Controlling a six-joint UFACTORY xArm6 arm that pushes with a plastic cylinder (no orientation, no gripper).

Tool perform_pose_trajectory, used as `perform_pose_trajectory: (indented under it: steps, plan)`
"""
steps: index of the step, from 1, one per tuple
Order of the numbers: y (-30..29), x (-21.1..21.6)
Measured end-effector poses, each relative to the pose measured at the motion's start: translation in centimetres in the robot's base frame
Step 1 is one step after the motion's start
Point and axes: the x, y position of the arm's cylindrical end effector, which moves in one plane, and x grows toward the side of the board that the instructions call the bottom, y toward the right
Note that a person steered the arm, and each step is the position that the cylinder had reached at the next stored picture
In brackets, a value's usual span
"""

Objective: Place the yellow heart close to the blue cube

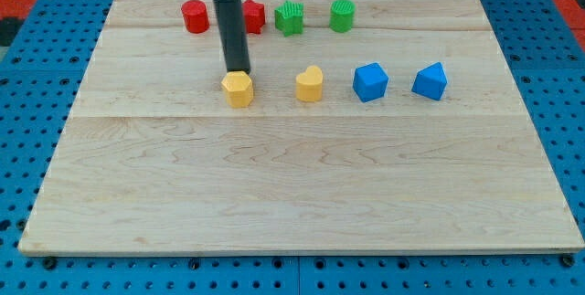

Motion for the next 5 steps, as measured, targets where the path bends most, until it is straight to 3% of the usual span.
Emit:
perform_pose_trajectory:
  steps: [5]
  plan:
    - [5.8,0.8]
